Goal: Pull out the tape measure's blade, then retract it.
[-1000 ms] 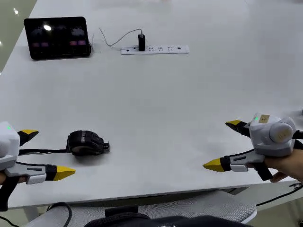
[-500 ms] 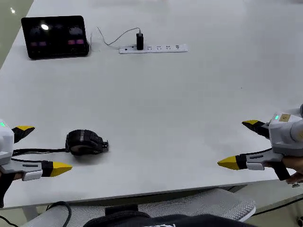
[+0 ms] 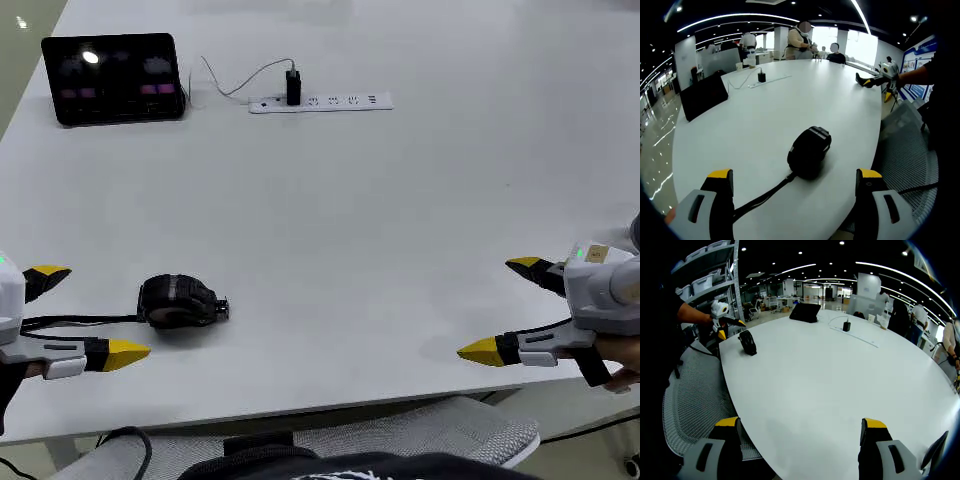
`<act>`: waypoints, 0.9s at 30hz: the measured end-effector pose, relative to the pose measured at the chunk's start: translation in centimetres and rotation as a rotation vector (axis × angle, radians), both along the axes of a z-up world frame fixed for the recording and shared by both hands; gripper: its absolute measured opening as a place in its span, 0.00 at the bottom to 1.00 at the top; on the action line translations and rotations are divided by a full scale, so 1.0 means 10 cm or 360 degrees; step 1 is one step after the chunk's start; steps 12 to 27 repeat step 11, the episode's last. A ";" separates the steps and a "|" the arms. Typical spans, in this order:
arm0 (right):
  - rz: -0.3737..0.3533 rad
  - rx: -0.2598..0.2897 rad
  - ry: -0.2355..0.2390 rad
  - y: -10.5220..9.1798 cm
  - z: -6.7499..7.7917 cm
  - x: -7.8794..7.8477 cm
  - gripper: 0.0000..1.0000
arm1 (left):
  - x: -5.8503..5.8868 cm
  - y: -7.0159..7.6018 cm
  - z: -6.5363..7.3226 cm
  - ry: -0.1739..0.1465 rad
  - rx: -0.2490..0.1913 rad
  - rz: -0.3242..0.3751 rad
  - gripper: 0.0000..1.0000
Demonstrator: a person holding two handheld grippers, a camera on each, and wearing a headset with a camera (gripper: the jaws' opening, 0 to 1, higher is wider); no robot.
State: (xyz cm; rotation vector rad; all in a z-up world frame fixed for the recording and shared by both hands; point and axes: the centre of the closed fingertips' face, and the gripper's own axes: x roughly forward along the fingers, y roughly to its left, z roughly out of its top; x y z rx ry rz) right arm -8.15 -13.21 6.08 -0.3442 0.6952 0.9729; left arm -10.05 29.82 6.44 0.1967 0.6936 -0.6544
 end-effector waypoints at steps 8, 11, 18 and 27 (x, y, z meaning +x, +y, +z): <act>-0.0001 -0.0004 0.0011 0.00 -0.01 0.00 0.99 | -0.01 0.00 0.01 0.0000 -0.0005 -0.0004 0.99; 0.0000 -0.0006 0.0014 0.00 -0.01 0.00 0.99 | -0.01 0.00 0.01 0.0001 -0.0006 -0.0005 0.99; 0.0000 -0.0006 0.0014 0.00 -0.01 0.00 0.99 | -0.01 0.00 0.01 0.0001 -0.0006 -0.0005 0.99; 0.0000 -0.0006 0.0014 0.00 -0.01 0.00 0.99 | -0.01 0.00 0.01 0.0001 -0.0006 -0.0005 0.99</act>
